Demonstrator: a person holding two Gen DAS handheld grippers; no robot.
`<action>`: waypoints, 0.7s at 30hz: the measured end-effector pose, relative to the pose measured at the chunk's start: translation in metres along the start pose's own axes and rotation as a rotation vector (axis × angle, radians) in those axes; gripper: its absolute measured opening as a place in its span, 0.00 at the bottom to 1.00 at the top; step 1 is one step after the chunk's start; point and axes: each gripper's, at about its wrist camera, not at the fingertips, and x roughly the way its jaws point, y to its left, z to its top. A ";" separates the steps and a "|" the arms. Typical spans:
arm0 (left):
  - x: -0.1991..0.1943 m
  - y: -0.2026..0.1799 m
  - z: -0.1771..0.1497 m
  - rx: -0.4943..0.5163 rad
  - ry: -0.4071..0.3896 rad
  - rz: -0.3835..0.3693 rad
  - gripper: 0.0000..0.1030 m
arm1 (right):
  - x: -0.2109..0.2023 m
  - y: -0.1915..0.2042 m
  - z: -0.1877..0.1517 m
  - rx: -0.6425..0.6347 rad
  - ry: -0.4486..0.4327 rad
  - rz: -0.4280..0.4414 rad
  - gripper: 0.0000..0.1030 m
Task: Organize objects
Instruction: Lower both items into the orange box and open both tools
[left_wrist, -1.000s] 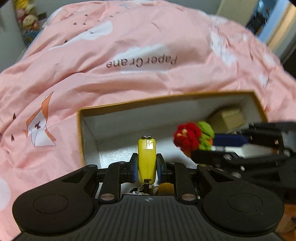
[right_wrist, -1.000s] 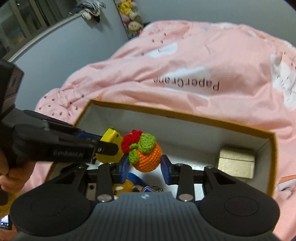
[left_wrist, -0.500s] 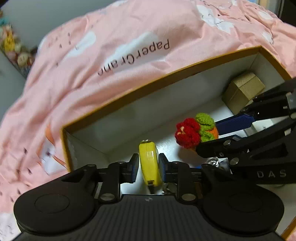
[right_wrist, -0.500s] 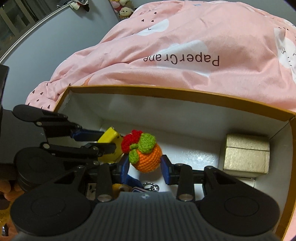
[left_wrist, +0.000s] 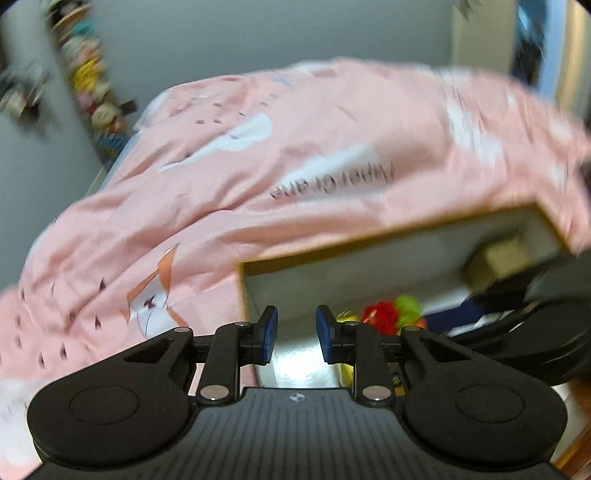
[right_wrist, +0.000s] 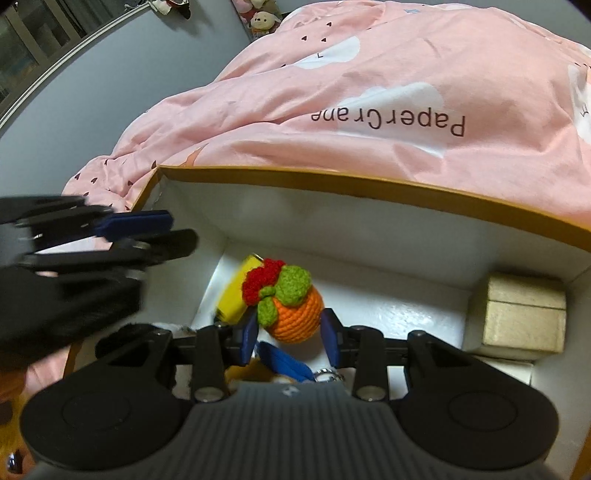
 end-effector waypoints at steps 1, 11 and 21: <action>-0.007 0.006 -0.001 -0.046 -0.020 -0.010 0.28 | 0.003 0.002 0.002 -0.001 0.001 -0.002 0.37; -0.051 0.040 -0.017 -0.256 -0.153 -0.013 0.31 | 0.005 0.027 0.010 -0.008 0.016 0.067 0.37; -0.038 0.053 -0.048 -0.401 -0.083 -0.044 0.34 | 0.005 0.019 0.007 -0.021 0.057 -0.067 0.37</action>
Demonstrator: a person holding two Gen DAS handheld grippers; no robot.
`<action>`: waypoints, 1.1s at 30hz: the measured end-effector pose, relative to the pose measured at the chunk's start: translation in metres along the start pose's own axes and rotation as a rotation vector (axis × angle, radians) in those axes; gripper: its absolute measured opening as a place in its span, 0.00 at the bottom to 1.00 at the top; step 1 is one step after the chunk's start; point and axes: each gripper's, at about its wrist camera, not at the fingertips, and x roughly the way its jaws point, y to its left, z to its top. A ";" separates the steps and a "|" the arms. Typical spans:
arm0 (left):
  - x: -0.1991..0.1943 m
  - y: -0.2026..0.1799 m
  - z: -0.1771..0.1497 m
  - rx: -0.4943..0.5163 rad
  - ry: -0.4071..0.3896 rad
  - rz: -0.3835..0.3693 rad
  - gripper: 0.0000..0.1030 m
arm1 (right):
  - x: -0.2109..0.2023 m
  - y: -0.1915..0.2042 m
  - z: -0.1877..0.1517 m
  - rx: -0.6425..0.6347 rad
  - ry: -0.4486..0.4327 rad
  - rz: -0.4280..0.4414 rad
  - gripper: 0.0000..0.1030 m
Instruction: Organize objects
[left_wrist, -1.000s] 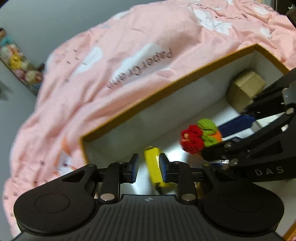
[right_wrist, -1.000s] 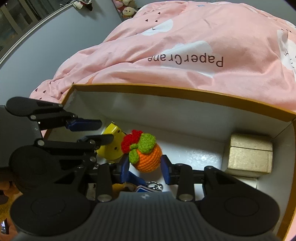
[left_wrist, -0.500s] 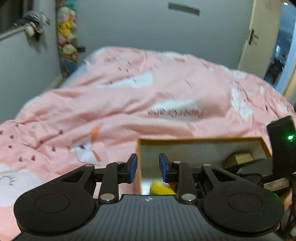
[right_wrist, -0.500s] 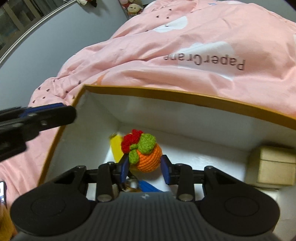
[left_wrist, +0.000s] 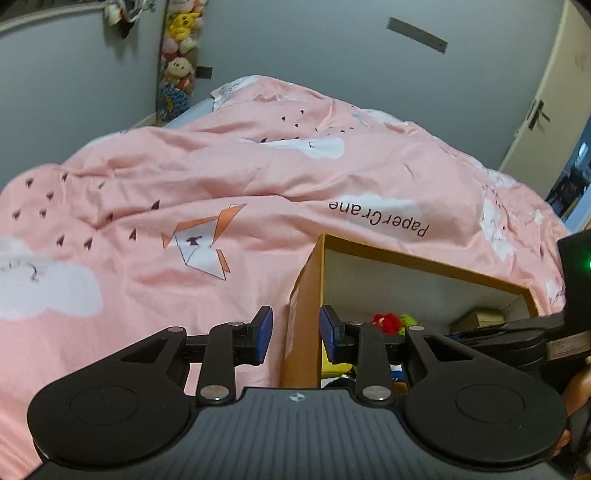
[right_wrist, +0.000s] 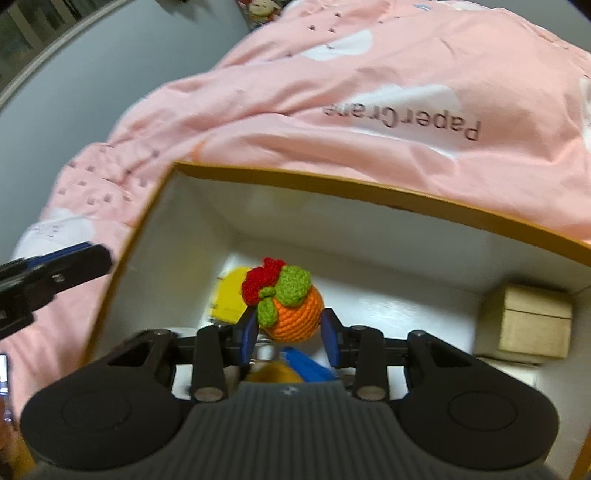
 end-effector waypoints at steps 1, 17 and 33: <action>0.000 0.002 -0.001 -0.014 0.001 -0.006 0.34 | 0.004 0.000 0.000 0.005 0.008 -0.002 0.37; -0.001 0.013 -0.003 -0.082 -0.001 -0.017 0.34 | 0.030 0.008 0.004 0.047 0.078 0.009 0.40; -0.023 0.006 -0.021 -0.114 0.072 -0.013 0.37 | -0.056 -0.014 -0.051 0.179 0.012 0.104 0.51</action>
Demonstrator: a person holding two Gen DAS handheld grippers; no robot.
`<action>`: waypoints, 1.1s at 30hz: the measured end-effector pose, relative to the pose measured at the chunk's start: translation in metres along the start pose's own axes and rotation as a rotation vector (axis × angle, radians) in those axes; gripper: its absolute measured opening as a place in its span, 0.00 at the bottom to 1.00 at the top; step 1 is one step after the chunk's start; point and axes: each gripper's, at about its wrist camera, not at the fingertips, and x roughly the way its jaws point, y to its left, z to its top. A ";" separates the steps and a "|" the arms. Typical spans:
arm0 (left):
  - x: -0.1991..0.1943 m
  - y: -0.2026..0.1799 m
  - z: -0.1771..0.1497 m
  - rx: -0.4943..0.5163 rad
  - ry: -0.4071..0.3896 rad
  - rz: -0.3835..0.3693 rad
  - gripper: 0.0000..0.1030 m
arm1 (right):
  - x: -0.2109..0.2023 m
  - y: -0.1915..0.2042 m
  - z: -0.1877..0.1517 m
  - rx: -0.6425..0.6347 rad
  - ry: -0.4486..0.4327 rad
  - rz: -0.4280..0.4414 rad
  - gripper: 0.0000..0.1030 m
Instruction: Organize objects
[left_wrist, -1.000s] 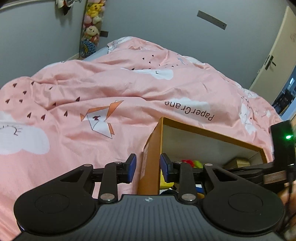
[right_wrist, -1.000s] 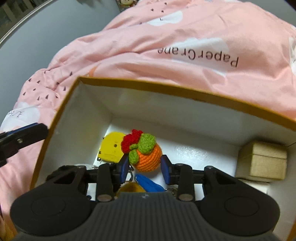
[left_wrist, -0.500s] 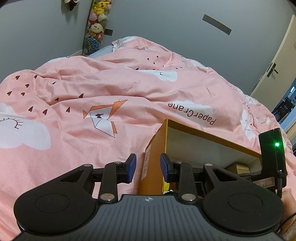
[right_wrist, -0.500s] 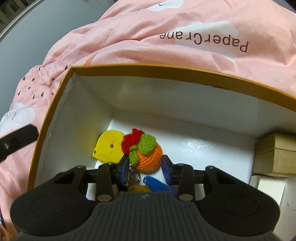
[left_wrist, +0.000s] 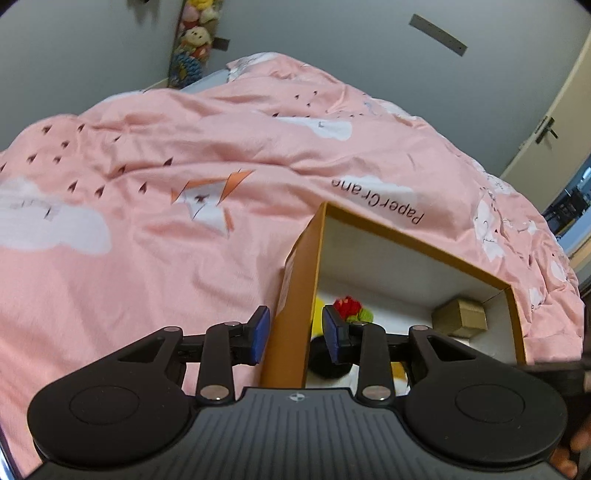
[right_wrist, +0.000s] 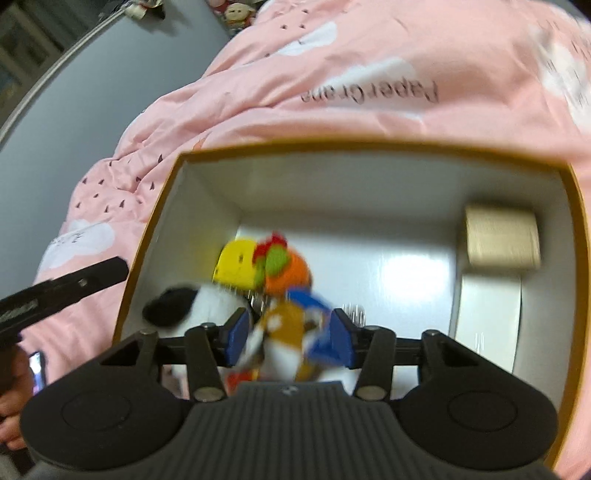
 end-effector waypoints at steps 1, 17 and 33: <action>0.000 0.001 -0.003 -0.008 0.002 0.003 0.37 | 0.000 -0.002 -0.007 0.013 0.007 0.008 0.51; -0.002 0.010 -0.022 -0.079 -0.015 -0.053 0.26 | 0.040 0.004 -0.024 0.016 0.048 0.058 0.22; -0.073 -0.040 -0.046 0.132 -0.215 -0.066 0.47 | -0.004 0.025 -0.040 -0.127 -0.084 -0.060 0.42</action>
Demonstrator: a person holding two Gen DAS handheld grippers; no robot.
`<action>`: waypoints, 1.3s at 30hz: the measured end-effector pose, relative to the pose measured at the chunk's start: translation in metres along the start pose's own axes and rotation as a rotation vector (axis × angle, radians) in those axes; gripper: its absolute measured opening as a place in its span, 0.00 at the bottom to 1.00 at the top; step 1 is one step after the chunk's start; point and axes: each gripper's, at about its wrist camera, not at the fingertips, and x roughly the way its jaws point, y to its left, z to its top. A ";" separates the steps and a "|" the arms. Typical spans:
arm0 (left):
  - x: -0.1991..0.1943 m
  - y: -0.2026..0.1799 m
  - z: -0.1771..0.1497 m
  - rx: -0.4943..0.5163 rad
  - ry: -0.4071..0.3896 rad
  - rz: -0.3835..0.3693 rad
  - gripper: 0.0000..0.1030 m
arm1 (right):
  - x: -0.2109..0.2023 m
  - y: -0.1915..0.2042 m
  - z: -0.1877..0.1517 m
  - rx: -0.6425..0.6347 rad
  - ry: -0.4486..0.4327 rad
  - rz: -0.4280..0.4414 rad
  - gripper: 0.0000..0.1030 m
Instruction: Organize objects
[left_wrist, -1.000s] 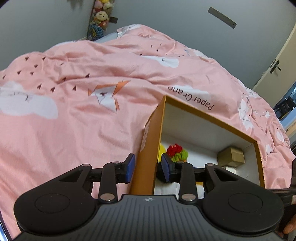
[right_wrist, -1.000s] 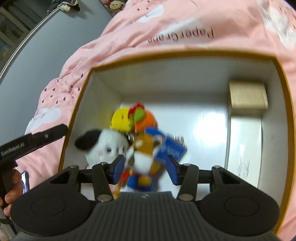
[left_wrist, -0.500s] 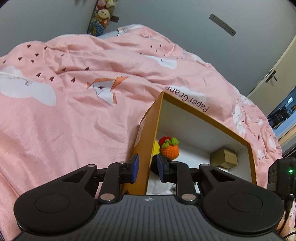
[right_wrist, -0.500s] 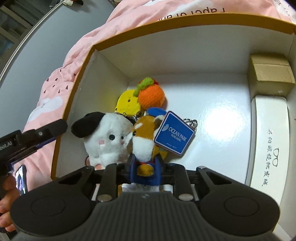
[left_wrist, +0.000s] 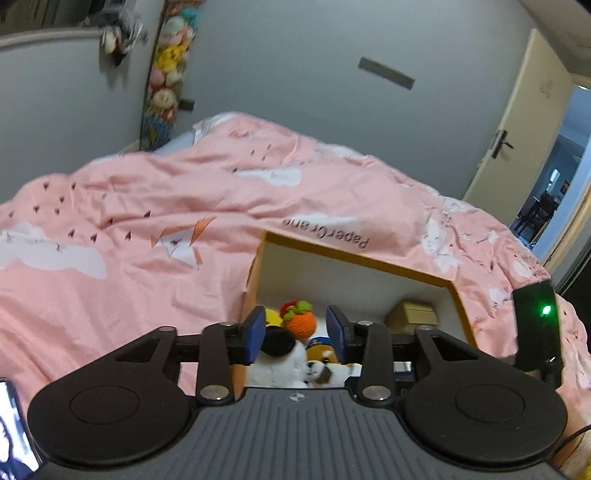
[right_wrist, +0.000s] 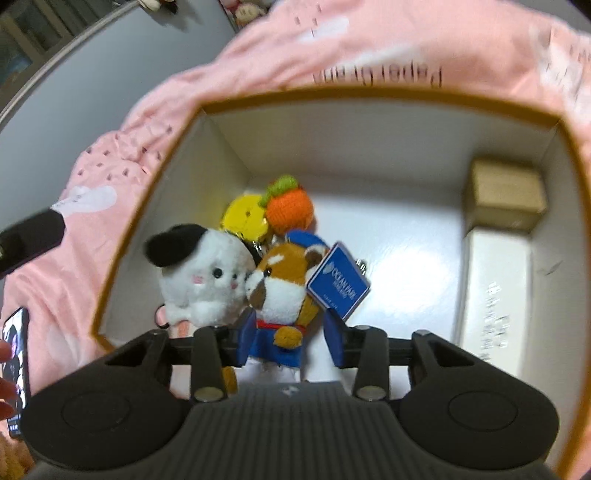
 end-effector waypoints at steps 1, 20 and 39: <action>-0.006 -0.005 -0.003 0.014 -0.008 0.000 0.48 | -0.011 0.002 -0.003 -0.010 -0.022 -0.001 0.43; 0.011 -0.065 -0.100 0.138 0.461 -0.304 0.52 | -0.120 -0.037 -0.149 0.105 -0.027 -0.156 0.61; 0.006 -0.087 -0.140 0.266 0.559 -0.181 0.49 | -0.067 -0.031 -0.204 0.066 0.206 -0.204 0.72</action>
